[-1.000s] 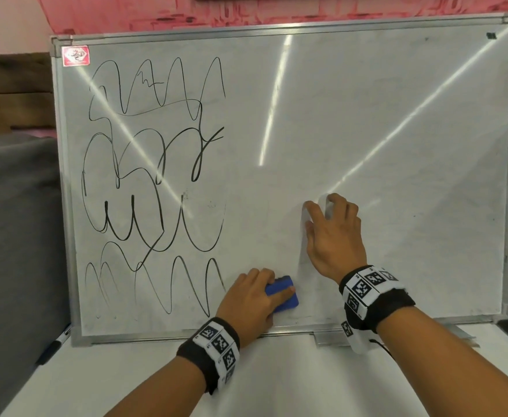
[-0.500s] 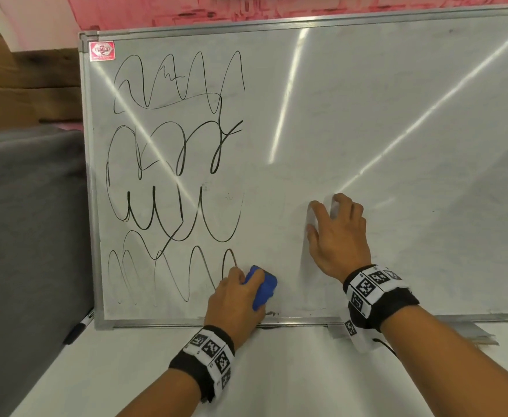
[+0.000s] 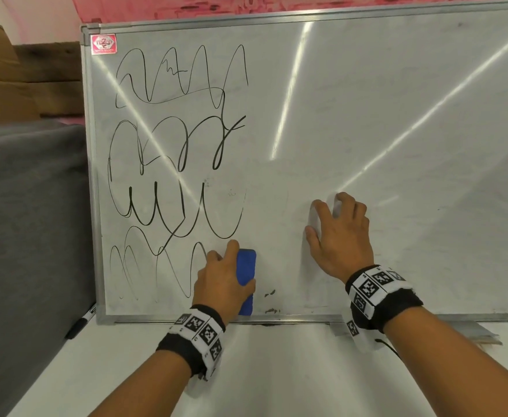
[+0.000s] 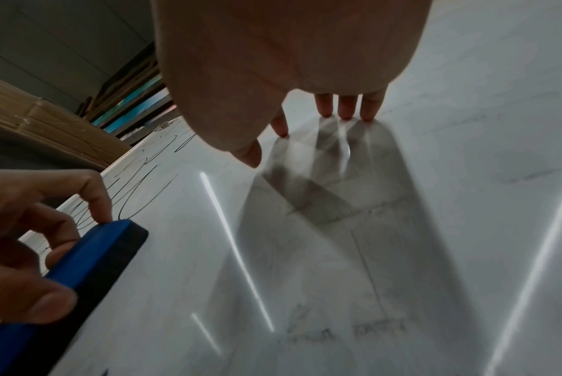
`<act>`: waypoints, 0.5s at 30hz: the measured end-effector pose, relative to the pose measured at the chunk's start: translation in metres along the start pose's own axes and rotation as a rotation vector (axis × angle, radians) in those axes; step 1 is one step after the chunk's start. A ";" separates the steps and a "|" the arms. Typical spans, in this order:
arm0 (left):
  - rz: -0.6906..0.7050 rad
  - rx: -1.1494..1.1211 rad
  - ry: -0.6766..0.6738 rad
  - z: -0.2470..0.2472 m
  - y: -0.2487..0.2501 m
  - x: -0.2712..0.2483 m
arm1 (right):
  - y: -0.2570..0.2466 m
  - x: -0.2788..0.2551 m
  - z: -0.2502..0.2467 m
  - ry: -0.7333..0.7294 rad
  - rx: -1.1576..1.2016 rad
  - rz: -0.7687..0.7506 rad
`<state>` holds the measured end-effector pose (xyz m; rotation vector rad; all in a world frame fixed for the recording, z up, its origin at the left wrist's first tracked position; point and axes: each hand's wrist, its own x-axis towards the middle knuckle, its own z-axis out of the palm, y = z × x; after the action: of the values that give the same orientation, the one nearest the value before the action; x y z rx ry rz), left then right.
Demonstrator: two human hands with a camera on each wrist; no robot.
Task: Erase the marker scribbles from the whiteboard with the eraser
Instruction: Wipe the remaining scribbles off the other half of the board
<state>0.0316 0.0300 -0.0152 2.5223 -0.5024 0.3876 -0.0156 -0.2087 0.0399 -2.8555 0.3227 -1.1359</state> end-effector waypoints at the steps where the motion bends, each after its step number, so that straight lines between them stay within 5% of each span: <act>1: -0.001 0.002 -0.010 -0.001 0.000 0.001 | -0.001 0.000 0.000 0.000 0.001 0.003; 8: 0.008 -0.028 0.110 -0.031 0.011 0.037 | -0.003 0.001 0.000 0.000 0.016 0.017; 15: 0.009 0.002 0.081 -0.023 0.005 0.026 | -0.005 -0.001 0.001 0.003 0.024 0.019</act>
<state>0.0483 0.0317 0.0155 2.4961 -0.4819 0.4913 -0.0148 -0.2039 0.0388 -2.8246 0.3335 -1.1326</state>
